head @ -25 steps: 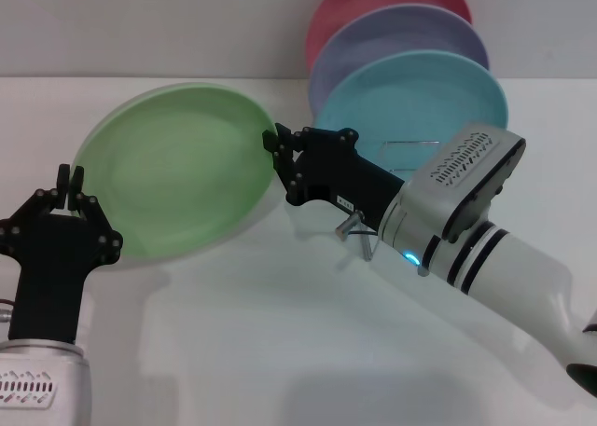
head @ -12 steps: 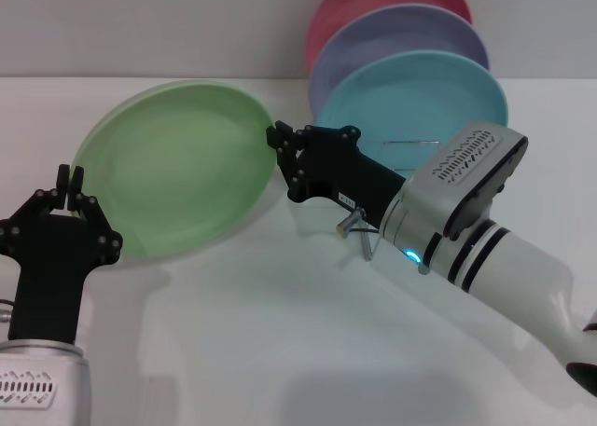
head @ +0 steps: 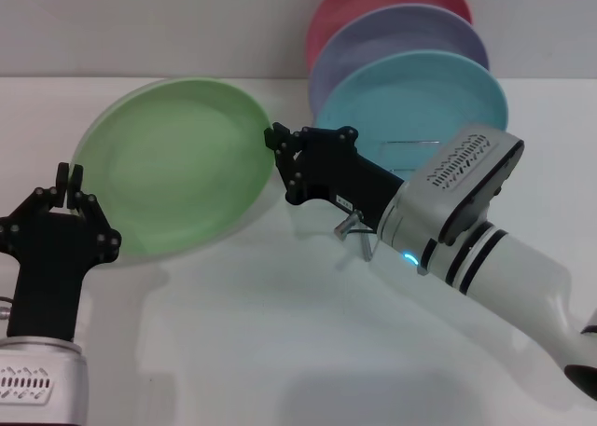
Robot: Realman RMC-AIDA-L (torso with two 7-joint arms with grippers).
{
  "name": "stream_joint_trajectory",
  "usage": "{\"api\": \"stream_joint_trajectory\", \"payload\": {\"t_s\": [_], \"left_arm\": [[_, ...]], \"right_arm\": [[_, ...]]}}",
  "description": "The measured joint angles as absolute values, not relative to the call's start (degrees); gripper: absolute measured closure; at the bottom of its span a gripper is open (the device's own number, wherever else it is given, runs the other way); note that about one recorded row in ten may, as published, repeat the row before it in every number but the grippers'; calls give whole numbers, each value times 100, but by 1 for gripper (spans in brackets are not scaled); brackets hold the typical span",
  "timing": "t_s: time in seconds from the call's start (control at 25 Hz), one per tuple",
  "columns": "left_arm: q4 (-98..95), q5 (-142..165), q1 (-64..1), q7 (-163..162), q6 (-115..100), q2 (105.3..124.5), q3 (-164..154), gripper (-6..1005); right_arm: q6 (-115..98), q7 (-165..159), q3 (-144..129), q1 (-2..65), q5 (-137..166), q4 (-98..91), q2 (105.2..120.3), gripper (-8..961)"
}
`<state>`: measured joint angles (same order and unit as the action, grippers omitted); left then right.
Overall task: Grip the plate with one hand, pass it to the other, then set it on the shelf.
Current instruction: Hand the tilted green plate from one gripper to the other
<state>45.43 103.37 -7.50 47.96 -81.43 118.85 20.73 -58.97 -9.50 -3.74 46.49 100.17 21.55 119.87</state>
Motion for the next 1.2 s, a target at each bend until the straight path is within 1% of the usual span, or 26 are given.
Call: {"api": "stream_joint_trajectory", "payload": {"t_s": [1.2], "left_arm": [[4494, 10337, -756, 4684, -8120, 11839, 2096, 953]], "right_arm": [[-5950, -940, -369, 4622, 10041, 2118, 11988, 939]]}}
